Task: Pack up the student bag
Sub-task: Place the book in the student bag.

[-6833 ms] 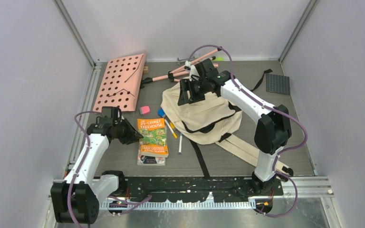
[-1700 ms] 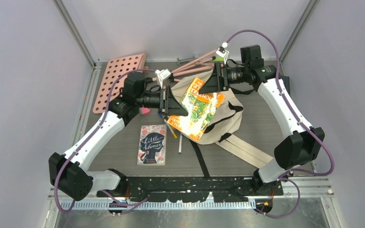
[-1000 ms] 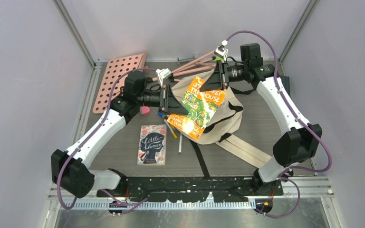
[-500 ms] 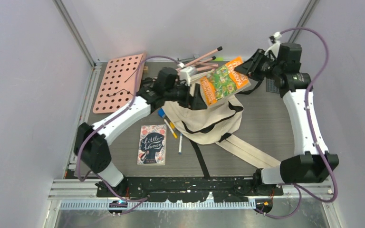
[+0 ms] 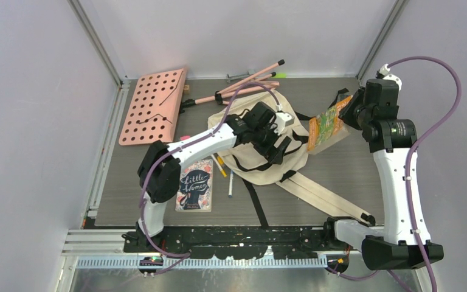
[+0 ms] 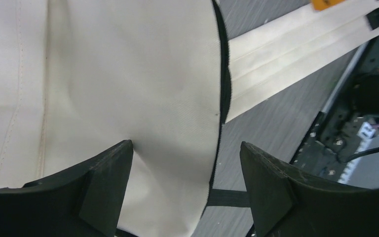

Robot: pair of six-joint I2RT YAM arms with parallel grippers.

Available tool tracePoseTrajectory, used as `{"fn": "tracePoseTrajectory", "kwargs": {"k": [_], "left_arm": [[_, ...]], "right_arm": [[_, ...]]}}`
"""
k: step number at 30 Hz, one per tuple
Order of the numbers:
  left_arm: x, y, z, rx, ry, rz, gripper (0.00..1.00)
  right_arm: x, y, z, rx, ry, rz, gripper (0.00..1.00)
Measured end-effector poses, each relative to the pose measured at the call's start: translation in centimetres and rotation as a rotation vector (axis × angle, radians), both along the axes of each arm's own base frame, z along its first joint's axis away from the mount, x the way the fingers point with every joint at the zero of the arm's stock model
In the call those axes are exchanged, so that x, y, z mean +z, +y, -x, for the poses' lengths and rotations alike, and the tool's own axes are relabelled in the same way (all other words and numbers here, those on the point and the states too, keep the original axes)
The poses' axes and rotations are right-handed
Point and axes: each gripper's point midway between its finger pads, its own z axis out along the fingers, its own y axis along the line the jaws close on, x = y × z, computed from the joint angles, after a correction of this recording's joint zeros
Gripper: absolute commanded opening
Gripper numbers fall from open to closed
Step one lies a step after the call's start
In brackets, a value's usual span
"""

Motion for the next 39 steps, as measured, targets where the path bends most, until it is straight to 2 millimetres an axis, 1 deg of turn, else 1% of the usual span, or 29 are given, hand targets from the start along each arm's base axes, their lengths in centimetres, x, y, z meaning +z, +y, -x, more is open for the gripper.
{"fn": "tracePoseTrajectory", "kwargs": {"k": [3, 4, 6, 8, 10, 11, 12, 13, 14, 16, 19, 22, 23, 25, 27, 29, 32, 37, 39], "left_arm": [[-1.5, 0.3, 0.1, -0.008, -0.026, -0.076, 0.81], [-1.8, 0.4, 0.1, -0.012, -0.033, -0.092, 0.77], [-2.4, 0.5, -0.1, -0.012, -0.039, -0.123, 0.6], [-2.7, 0.5, -0.3, -0.011, -0.043, -0.145, 0.35], [-3.0, 0.6, -0.5, -0.005, -0.047, -0.167, 0.16], [-3.0, 0.7, -0.8, -0.003, -0.058, -0.181, 0.07], [-2.8, 0.8, -1.1, 0.007, -0.067, -0.19, 0.02], [-2.4, 0.9, -1.5, 0.02, -0.08, -0.199, 0.0], [-1.8, 1.0, -1.9, 0.036, -0.095, -0.204, 0.0], [0.1, 1.1, -3.0, 0.075, -0.144, -0.209, 0.0], [4.2, 1.0, -5.0, 0.145, -0.232, -0.181, 0.0], [8.6, 1.1, -6.6, 0.222, -0.295, -0.127, 0.0], [9.8, 1.3, -7.0, 0.244, -0.306, -0.113, 0.0], [11.2, 1.7, -7.4, 0.276, -0.307, -0.092, 0.0], [11.7, 2.1, -7.9, 0.305, -0.299, -0.077, 0.0], [11.5, 2.5, -8.2, 0.323, -0.278, -0.077, 0.0], [11.3, 2.7, -8.3, 0.339, -0.239, -0.063, 0.0], [11.3, 2.5, -8.2, 0.356, -0.177, -0.028, 0.0], [11.2, 2.5, -8.2, 0.363, -0.158, -0.019, 0.0]], "right_arm": [[-1.4, -0.5, 0.9, -0.021, 0.049, 0.016, 0.01], [-1.7, -0.5, 1.1, -0.024, 0.059, 0.018, 0.0], [-2.4, -0.6, 1.5, -0.027, 0.079, 0.019, 0.01], [-2.8, -0.6, 1.6, -0.027, 0.094, 0.019, 0.01], [-3.1, -0.5, 1.7, -0.026, 0.101, 0.016, 0.01], [-3.3, -0.4, 1.7, -0.025, 0.106, 0.01, 0.01], [-3.5, -0.3, 1.7, -0.023, 0.109, 0.002, 0.01], [-3.6, -0.2, 1.7, -0.022, 0.111, -0.009, 0.01], [-3.8, 0.1, 1.7, -0.02, 0.114, -0.026, 0.01], [-4.2, 0.5, 1.8, -0.019, 0.122, -0.058, 0.01], [-5.5, 1.3, 2.5, -0.024, 0.153, -0.118, 0.01], [-6.2, 1.9, 3.1, -0.024, 0.177, -0.165, 0.01], [-6.5, 2.2, 3.2, -0.025, 0.183, -0.182, 0.01], [-7.0, 2.7, 3.3, -0.025, 0.189, -0.217, 0.01], [-7.6, 3.2, 3.1, -0.023, 0.196, -0.255, 0.01], [-8.2, 3.8, 2.5, -0.023, 0.186, -0.301, 0.01], [-9.0, 4.6, 1.2, -0.033, 0.156, -0.371, 0.01], [-10.5, 5.4, -2.0, -0.076, 0.079, -0.492, 0.01], [-11.6, 5.5, -3.2, -0.104, 0.058, -0.539, 0.01]]}}
